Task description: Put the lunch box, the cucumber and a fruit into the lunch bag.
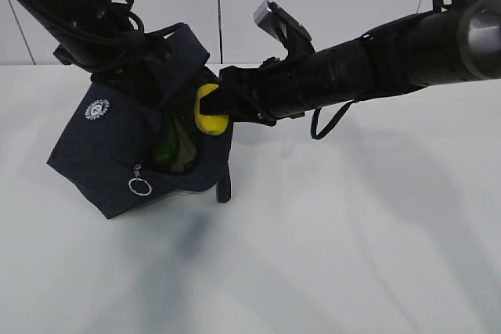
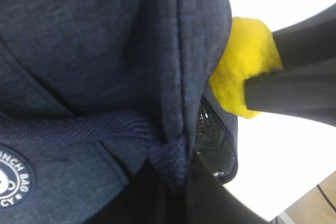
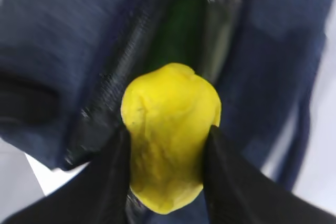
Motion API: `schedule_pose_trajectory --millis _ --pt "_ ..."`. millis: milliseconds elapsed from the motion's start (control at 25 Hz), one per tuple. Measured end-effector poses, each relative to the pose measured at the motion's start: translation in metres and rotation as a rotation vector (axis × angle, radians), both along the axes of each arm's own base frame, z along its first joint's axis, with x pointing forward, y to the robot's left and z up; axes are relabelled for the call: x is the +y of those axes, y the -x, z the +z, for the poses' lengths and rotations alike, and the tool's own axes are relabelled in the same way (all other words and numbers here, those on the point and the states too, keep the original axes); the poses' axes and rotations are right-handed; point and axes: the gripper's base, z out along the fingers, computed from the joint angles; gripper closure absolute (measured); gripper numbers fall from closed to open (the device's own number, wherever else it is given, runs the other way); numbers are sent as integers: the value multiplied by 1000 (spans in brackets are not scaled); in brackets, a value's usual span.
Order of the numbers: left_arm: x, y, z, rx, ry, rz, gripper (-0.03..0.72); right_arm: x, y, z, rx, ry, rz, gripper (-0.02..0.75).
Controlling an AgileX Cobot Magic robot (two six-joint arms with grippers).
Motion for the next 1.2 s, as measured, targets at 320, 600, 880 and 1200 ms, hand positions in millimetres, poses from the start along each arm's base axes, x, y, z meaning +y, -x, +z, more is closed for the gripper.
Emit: schedule_pose_trajectory --millis 320,600,880,1200 --pt "0 0 0 1 3 -1 696 7 -8 -24 24 -109 -10 440" --pt "0 1 0 11 2 -4 696 16 -18 -37 30 -163 29 308" --pt "0 2 0 18 0 -7 696 19 -22 -30 6 -188 48 238" --pt "0 2 -1 19 -4 -8 696 -2 -28 -35 9 -123 77 235"
